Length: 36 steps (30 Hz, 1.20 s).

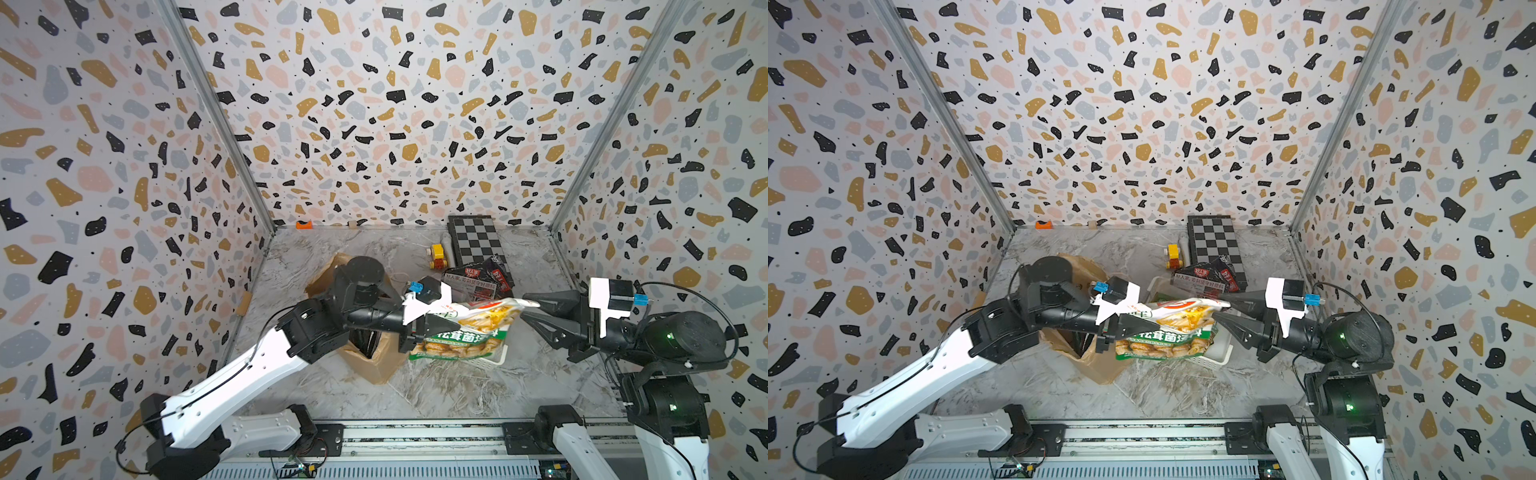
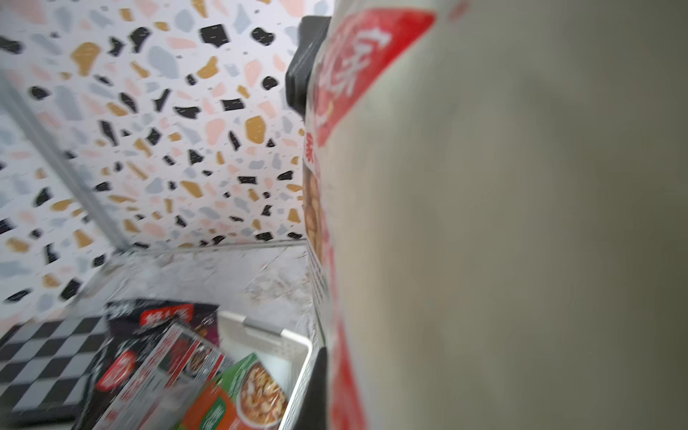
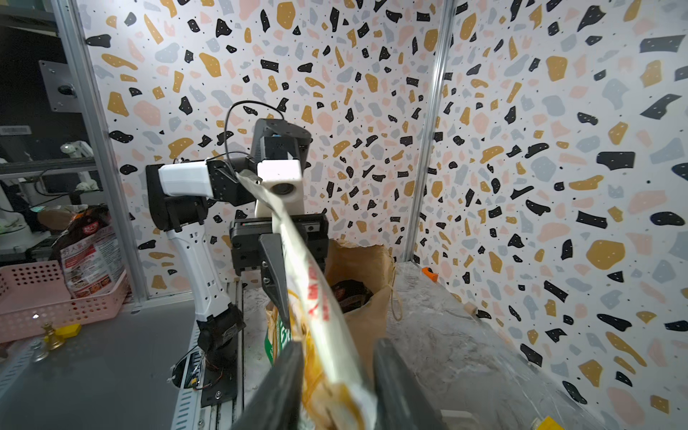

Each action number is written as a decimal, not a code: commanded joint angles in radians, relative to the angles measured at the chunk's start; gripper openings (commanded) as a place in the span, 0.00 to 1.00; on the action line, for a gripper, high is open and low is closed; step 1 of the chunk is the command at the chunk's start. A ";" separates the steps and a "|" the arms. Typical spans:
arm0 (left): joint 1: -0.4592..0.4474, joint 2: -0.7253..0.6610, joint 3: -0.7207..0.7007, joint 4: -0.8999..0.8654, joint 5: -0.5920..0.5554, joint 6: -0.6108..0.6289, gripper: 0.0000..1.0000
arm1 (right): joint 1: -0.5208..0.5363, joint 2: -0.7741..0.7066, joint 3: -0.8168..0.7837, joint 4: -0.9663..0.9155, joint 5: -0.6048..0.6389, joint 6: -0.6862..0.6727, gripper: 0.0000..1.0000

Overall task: Place the condiment packets inside the bag
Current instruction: Pick up the condiment packet from the storage box, then place the condiment packet in the paper bag.

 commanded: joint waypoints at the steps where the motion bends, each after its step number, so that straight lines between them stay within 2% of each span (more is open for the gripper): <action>1: 0.009 -0.187 -0.076 0.223 -0.465 -0.021 0.00 | 0.003 -0.021 0.034 -0.047 0.109 -0.012 0.60; 3: 0.025 -0.272 -0.119 0.260 -0.622 0.021 0.00 | 0.002 -0.020 0.028 -0.068 0.153 -0.015 0.61; 8: 0.045 -0.400 -0.173 0.295 -0.878 0.140 0.00 | 0.002 -0.019 0.005 -0.122 0.220 -0.040 0.61; 12: 0.059 -0.444 -0.262 0.383 -1.007 0.207 0.00 | 0.003 -0.019 -0.010 -0.122 0.234 -0.044 0.61; 14: 0.075 -0.445 -0.298 0.410 -1.026 0.229 0.00 | 0.002 -0.019 -0.011 -0.129 0.235 -0.047 0.61; 24: 0.238 -0.467 -0.446 0.384 -0.934 0.179 0.00 | 0.002 -0.050 -0.007 -0.199 0.255 -0.118 0.62; 31: 0.376 -0.525 -0.520 0.270 -0.818 0.040 0.00 | 0.002 -0.060 -0.018 -0.193 0.259 -0.124 0.63; 36: 0.421 -0.543 -0.559 0.236 -0.698 -0.035 0.00 | 0.002 -0.064 -0.030 -0.185 0.261 -0.120 0.63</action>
